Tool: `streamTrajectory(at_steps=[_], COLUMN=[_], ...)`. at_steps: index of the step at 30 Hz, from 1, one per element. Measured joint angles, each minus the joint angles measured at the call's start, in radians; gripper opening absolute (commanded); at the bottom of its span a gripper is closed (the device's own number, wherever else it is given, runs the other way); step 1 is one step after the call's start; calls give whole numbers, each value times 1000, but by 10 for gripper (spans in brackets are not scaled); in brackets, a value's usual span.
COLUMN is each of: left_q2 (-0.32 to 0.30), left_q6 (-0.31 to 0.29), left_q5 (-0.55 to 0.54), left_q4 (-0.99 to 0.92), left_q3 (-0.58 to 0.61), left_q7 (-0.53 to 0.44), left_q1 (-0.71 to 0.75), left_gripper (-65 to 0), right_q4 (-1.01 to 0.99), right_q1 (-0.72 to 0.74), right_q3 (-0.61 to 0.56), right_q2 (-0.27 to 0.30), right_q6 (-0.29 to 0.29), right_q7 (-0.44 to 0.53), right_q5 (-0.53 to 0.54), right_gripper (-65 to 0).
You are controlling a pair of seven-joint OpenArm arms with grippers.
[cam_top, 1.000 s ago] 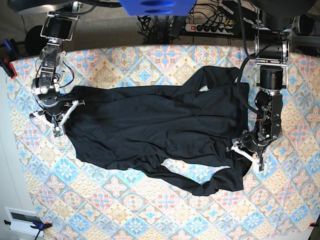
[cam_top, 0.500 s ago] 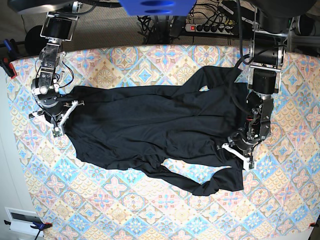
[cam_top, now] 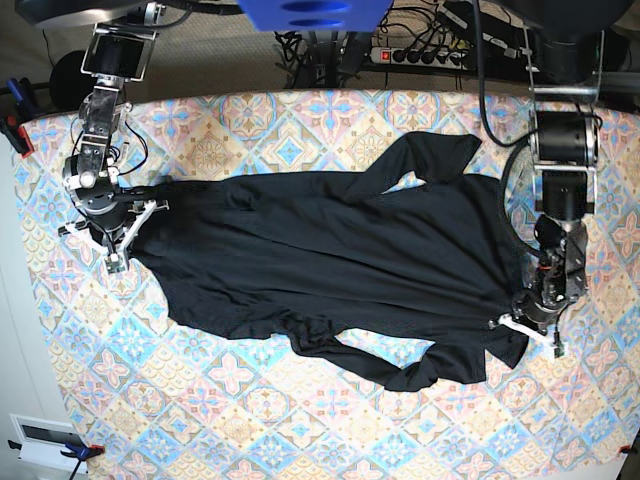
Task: Layout the t-shirt on the table in an organized manner, then fold the t-shirt properly
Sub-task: 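Grasp the shirt edge with the left gripper and lift it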
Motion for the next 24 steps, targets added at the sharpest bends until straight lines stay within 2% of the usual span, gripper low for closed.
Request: streamTrajectory(at_steps=[6, 11, 14, 18, 21, 24], left_q2=[-5, 12, 39, 61, 53, 49], left_q6=[2, 1, 56, 167, 181, 181], left_q5=[5, 115, 173, 194, 192, 183], left_q4=[-104, -110, -109, -104, -79, 74], left_q3=[1, 1, -5, -3, -5, -27], left_q7=[-52, -61, -97, -89, 15, 157], left_q1=[-74, -120, -158, -187, -176, -100], left_gripper=[-647, -645, -606, -486, -423, -386], right_q4=[51, 138, 146, 141, 140, 141], right_q1=[-8, -7, -3, -8, -6, -6], right_q3=[-22, -85, -96, -96, -96, -96], right_q2=[-6, -23, -23, -19, -21, -20], right_q6=[-2, 3, 2, 2, 2, 2], right_q7=[-4, 0, 0, -7, -6, -6], right_q5=[-2, 6, 5, 2, 3, 2], right_gripper=[-650, -650, -650, -650, -650, -650])
